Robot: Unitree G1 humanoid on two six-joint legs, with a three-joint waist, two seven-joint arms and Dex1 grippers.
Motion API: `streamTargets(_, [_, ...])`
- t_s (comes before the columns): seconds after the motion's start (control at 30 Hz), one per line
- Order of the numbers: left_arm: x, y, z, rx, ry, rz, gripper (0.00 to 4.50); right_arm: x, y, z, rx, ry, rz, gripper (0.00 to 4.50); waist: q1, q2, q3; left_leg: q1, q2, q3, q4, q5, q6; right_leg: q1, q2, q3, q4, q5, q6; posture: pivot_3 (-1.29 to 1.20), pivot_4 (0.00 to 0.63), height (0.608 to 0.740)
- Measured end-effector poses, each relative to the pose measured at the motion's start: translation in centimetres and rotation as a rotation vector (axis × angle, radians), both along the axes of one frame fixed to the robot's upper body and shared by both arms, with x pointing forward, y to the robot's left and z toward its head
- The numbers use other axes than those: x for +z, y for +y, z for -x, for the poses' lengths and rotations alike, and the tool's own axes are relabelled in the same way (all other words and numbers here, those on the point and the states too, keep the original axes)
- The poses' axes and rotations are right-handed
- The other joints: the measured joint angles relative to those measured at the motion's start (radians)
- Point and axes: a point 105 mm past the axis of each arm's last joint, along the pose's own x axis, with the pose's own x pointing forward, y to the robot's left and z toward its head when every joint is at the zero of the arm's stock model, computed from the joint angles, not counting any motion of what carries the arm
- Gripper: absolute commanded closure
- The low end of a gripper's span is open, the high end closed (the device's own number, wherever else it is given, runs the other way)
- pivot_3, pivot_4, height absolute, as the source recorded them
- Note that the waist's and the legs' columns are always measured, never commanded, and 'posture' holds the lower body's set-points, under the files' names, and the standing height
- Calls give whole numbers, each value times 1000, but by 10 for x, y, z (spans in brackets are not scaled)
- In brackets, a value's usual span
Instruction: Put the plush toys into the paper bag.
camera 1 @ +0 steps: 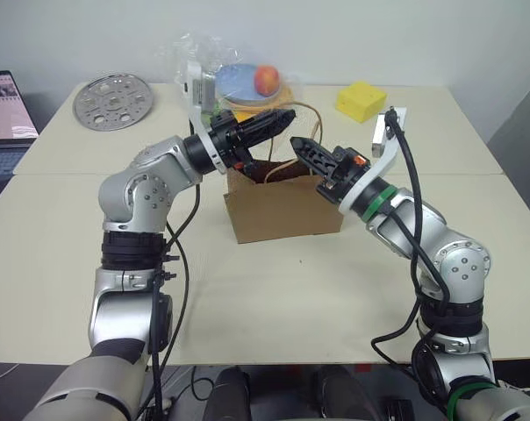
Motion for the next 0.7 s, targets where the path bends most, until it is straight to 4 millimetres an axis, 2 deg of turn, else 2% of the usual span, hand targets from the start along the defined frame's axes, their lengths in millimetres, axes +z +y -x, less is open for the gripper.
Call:
streamTargets(0.07, [-8,3,-2,18,20,-14,4500,-7,-1,-4,-23,13,16,4468,0,0,0,0,0,0,0,0,0,0,0,0,0,0,0,0,150,740])
streamTargets(0.17, [-9,4,-3,28,22,-21,4500,-12,0,-9,-45,21,24,4468,2,0,0,0,0,0,0,0,0,0,0,0,0,0,0,0,150,740])
streamTargets(0.27, [-11,6,-3,33,29,-29,3951,-11,1,-8,-39,11,18,3930,2,0,0,0,0,0,0,0,0,0,0,0,0,0,0,0,150,740])
streamTargets(0.47, [-15,18,1,44,61,-63,2260,-15,-3,-4,-3,17,27,1926,1,0,0,0,0,0,0,0,0,0,0,0,0,0,0,0,150,740])
streamTargets(0.63, [-7,61,14,114,33,-162,736,-13,-22,6,8,-3,67,193,-4,0,0,0,0,0,-2,0,0,-1,0,1,0,0,0,0,150,740])
streamTargets(0.67, [-8,68,17,124,29,-178,481,-10,-24,9,15,-13,70,0,-3,0,0,0,0,0,-2,0,0,-1,0,0,0,0,0,0,150,740])
streamTargets(0.7, [-8,76,20,133,25,-198,161,-7,-26,13,29,-24,73,0,-2,0,0,0,1,0,-2,0,0,-1,0,0,0,0,0,0,150,740])
